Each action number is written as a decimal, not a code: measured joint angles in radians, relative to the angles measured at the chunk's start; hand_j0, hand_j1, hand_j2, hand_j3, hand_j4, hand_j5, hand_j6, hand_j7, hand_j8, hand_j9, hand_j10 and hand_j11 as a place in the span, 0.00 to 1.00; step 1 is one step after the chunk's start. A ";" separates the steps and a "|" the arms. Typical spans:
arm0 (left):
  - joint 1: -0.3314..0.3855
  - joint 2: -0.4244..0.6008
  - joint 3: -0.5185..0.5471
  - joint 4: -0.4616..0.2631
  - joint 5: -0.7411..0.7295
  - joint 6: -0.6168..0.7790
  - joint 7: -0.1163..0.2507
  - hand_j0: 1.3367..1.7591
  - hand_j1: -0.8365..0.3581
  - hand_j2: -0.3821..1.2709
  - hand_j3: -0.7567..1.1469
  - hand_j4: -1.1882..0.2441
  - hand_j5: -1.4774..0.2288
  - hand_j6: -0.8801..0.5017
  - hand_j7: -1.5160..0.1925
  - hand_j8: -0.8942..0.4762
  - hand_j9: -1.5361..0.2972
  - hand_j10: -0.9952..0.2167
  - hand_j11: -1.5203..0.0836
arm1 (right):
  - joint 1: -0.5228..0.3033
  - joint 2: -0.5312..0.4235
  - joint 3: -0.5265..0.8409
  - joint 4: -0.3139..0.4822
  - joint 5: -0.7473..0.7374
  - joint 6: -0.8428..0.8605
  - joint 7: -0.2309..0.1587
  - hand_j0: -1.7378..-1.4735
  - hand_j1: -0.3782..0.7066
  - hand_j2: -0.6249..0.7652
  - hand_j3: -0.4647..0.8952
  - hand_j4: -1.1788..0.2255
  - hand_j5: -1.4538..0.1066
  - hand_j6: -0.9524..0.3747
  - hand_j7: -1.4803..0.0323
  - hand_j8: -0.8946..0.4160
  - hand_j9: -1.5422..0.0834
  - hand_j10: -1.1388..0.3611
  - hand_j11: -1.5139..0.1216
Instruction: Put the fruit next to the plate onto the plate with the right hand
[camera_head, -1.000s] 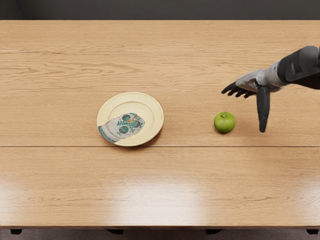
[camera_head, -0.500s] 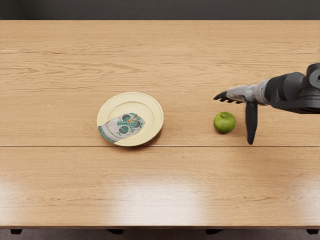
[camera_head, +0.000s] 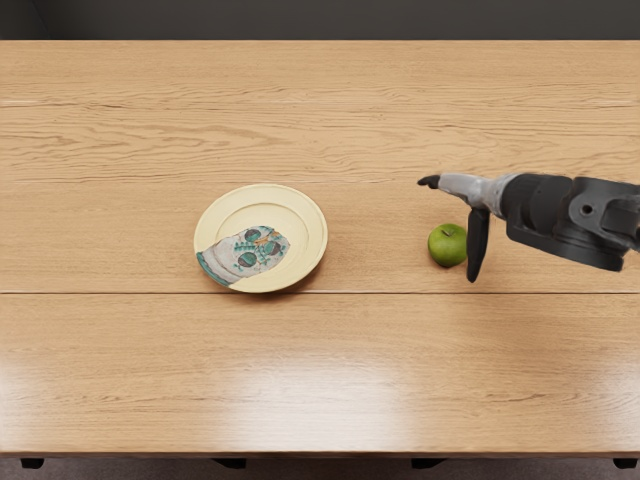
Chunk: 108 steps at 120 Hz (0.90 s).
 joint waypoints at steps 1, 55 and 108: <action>0.000 0.000 0.000 0.000 0.000 0.000 0.000 0.76 0.99 0.23 0.40 0.83 0.87 0.64 0.89 0.65 0.84 0.82 0.95 | -0.002 0.003 0.000 -0.002 -0.002 -0.003 0.000 0.30 0.05 0.45 0.34 0.82 0.91 0.70 0.96 0.66 0.93 0.74 0.91; 0.000 0.000 0.000 0.000 0.000 0.000 0.000 0.76 0.99 0.23 0.40 0.83 0.87 0.64 0.89 0.65 0.84 0.82 0.95 | -0.045 0.068 -0.030 -0.031 -0.087 -0.110 0.000 0.30 0.23 0.42 0.34 0.71 0.78 0.58 0.82 0.54 0.80 0.63 0.78; 0.000 0.000 0.000 0.000 0.000 0.000 0.000 0.76 0.99 0.23 0.40 0.83 0.87 0.64 0.89 0.65 0.84 0.82 0.95 | -0.068 0.077 -0.034 -0.039 -0.139 -0.136 0.000 0.30 0.35 0.41 0.34 0.63 0.68 0.49 0.72 0.45 0.71 0.56 0.69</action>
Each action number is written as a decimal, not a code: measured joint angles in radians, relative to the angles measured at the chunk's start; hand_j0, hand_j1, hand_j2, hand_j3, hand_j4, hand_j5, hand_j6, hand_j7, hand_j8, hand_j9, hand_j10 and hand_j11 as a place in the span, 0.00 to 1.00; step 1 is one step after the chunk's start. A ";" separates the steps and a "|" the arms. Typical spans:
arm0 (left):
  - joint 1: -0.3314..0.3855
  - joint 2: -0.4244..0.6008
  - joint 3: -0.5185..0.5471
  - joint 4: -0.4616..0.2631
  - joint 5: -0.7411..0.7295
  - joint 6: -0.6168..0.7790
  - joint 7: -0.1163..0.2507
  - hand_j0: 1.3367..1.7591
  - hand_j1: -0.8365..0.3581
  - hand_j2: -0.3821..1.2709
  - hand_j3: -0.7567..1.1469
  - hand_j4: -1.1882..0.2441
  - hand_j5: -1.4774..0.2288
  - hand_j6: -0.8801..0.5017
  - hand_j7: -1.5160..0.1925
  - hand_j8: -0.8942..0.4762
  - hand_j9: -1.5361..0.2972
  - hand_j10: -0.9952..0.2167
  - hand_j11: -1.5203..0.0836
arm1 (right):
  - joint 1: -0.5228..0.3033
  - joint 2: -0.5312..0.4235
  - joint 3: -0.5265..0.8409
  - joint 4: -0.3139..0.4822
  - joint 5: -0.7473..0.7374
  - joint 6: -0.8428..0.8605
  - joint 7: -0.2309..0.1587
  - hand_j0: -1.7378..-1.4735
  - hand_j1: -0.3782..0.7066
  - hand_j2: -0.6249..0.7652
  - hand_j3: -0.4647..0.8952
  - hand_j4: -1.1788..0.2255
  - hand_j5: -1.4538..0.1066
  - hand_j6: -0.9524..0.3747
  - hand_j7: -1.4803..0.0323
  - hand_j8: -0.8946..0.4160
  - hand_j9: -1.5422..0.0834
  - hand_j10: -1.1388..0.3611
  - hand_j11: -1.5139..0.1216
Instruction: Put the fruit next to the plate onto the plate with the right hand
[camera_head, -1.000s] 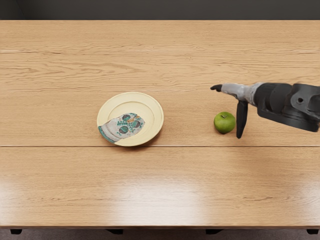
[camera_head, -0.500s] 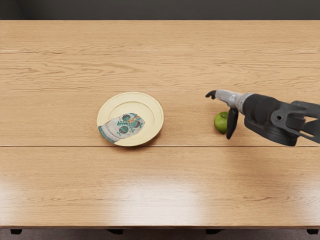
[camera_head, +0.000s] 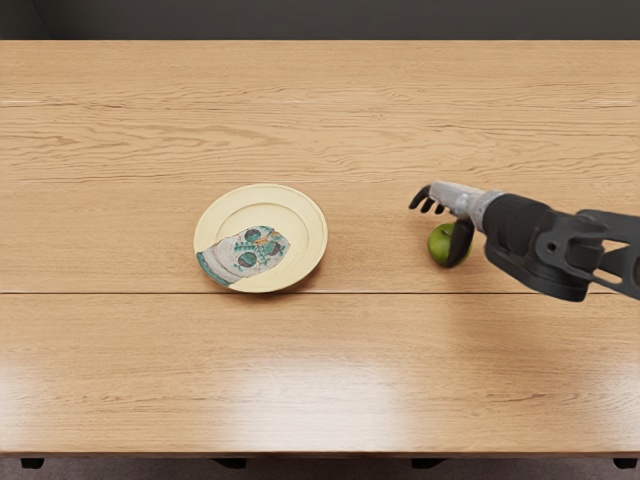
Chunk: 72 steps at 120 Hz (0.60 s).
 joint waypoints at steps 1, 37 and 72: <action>0.000 0.000 0.000 0.000 0.000 0.000 0.000 0.76 0.99 0.23 0.40 0.83 0.87 0.64 0.89 0.65 0.84 0.82 0.95 | -0.001 0.000 0.000 0.000 0.000 0.000 0.000 0.30 0.35 0.41 0.34 0.63 0.68 0.49 0.72 0.45 0.71 0.56 0.69; 0.000 0.000 0.000 0.000 0.000 0.000 0.000 0.76 0.99 0.23 0.40 0.83 0.87 0.64 0.89 0.65 0.84 0.82 0.95 | -0.020 -0.007 -0.001 -0.002 -0.003 -0.003 0.000 0.30 0.36 0.41 0.34 0.62 0.68 0.49 0.72 0.45 0.71 0.56 0.68; 0.000 0.000 0.000 0.000 0.000 0.000 0.000 0.76 0.99 0.23 0.40 0.83 0.87 0.64 0.89 0.65 0.84 0.82 0.95 | -0.041 0.000 0.000 -0.026 -0.004 -0.005 0.000 0.30 0.38 0.41 0.34 0.61 0.67 0.47 0.70 0.44 0.69 0.54 0.67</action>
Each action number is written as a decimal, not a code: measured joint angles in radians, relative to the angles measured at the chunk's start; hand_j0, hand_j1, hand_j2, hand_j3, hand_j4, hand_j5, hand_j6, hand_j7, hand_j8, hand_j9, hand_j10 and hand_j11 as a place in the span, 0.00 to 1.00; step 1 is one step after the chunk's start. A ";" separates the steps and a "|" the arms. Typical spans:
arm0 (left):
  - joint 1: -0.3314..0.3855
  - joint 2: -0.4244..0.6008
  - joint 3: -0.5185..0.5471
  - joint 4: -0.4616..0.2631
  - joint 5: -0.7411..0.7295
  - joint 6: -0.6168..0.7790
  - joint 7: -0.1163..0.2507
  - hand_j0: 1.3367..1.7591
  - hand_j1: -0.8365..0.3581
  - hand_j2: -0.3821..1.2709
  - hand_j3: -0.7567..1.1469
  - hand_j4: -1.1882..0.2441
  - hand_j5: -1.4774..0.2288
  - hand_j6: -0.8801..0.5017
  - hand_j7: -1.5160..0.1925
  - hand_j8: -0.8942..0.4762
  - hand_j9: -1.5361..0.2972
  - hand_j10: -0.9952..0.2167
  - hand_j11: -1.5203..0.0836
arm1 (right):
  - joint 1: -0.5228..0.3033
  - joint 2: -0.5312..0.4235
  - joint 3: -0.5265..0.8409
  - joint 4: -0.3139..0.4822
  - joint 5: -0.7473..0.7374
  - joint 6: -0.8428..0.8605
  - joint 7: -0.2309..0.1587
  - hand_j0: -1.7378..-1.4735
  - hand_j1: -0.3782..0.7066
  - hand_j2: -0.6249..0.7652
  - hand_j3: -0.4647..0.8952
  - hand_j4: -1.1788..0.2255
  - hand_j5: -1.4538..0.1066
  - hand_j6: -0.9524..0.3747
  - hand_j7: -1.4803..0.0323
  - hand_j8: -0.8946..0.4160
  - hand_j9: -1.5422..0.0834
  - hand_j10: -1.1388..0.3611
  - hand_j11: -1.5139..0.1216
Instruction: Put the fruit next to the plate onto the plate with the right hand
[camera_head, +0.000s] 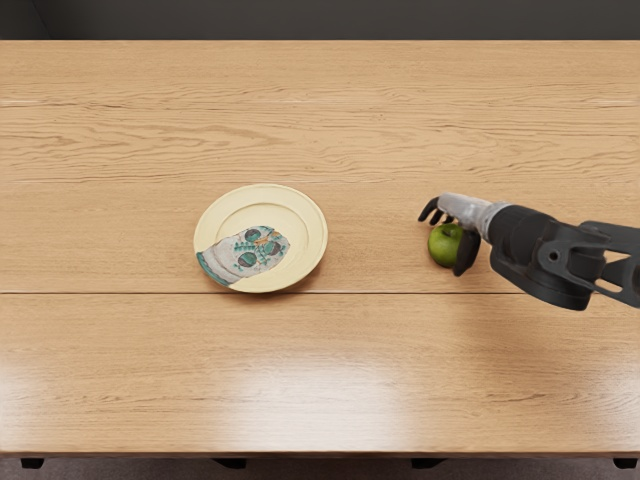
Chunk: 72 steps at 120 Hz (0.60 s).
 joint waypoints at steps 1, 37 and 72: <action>0.000 0.000 0.000 0.000 0.000 0.000 0.000 0.76 0.99 0.23 0.40 0.83 0.87 0.64 0.89 0.65 0.84 0.82 0.95 | 0.000 0.000 0.000 -0.001 0.000 0.000 0.000 0.30 0.38 0.41 0.34 0.61 0.66 0.47 0.70 0.44 0.69 0.54 0.67; 0.000 0.000 0.000 0.000 0.000 0.000 0.000 0.76 0.99 0.23 0.40 0.83 0.87 0.64 0.89 0.65 0.84 0.82 0.95 | -0.007 0.008 0.003 -0.019 0.001 0.000 0.000 0.30 0.48 0.40 0.34 0.54 0.58 0.39 0.61 0.36 0.61 0.47 0.59; 0.000 0.000 0.000 0.000 0.000 0.000 0.000 0.76 0.99 0.23 0.40 0.83 0.87 0.64 0.89 0.65 0.84 0.82 0.95 | -0.009 0.016 0.010 -0.020 0.010 0.001 0.000 0.31 0.54 0.44 0.34 0.46 0.47 0.45 0.51 0.35 0.50 0.40 0.48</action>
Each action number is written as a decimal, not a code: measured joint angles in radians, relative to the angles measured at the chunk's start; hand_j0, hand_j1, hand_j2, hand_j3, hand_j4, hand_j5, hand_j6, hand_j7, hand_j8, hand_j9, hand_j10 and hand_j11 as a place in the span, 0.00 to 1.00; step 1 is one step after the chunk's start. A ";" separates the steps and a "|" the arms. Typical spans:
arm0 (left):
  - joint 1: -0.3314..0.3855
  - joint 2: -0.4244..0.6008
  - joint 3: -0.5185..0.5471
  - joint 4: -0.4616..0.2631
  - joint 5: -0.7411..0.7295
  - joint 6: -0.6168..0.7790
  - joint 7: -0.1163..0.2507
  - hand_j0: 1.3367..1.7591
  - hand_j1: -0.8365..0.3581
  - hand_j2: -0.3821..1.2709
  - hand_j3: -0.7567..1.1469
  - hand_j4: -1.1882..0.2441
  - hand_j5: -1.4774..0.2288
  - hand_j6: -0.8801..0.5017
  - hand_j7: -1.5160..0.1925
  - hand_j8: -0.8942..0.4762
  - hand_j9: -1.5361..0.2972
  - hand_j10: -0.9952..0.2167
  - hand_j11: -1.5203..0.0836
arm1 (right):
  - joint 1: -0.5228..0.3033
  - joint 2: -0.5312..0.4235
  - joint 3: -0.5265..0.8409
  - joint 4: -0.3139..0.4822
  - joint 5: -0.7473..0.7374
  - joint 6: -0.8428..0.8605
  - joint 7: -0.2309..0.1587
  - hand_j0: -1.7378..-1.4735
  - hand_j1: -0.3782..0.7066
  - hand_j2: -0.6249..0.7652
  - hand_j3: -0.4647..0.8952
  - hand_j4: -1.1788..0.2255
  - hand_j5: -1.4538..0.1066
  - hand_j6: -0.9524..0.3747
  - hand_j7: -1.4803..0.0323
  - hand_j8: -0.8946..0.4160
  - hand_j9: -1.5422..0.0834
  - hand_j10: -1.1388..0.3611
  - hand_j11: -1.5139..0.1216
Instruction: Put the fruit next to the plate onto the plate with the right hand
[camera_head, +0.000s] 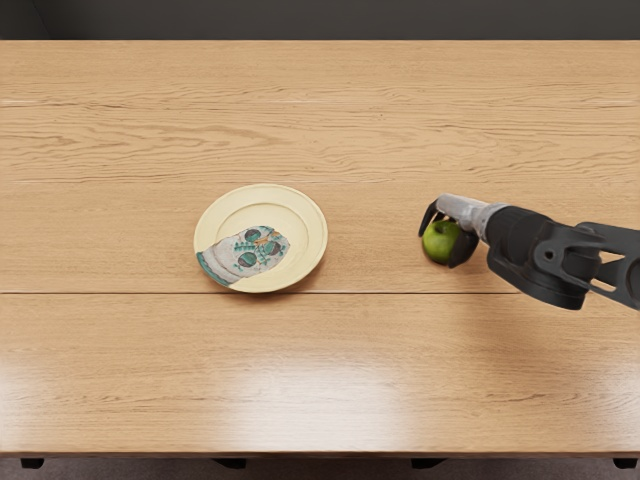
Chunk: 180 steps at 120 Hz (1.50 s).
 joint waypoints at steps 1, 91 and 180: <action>0.000 0.000 0.000 0.000 0.000 0.000 0.000 0.76 0.99 0.23 0.40 0.83 0.87 0.64 0.89 0.65 0.84 0.82 0.95 | 0.000 0.000 0.000 0.000 0.000 0.000 0.000 0.32 0.54 0.44 0.34 0.45 0.46 0.45 0.50 0.35 0.50 0.40 0.48; 0.000 0.000 0.000 0.000 0.000 0.000 0.000 0.76 0.99 0.23 0.40 0.83 0.87 0.64 0.89 0.65 0.84 0.82 0.95 | 0.036 0.148 0.084 -0.044 -0.008 0.006 0.002 0.35 0.55 0.51 0.34 0.49 0.27 0.50 0.33 0.42 0.32 0.32 0.31; 0.000 0.000 0.000 0.000 0.000 0.000 0.000 0.76 0.99 0.23 0.40 0.83 0.87 0.64 0.89 0.65 0.84 0.82 0.95 | 0.089 0.294 0.071 -0.069 -0.049 0.002 0.270 0.35 0.59 0.58 0.34 0.50 0.22 0.52 0.30 0.46 0.29 0.35 0.28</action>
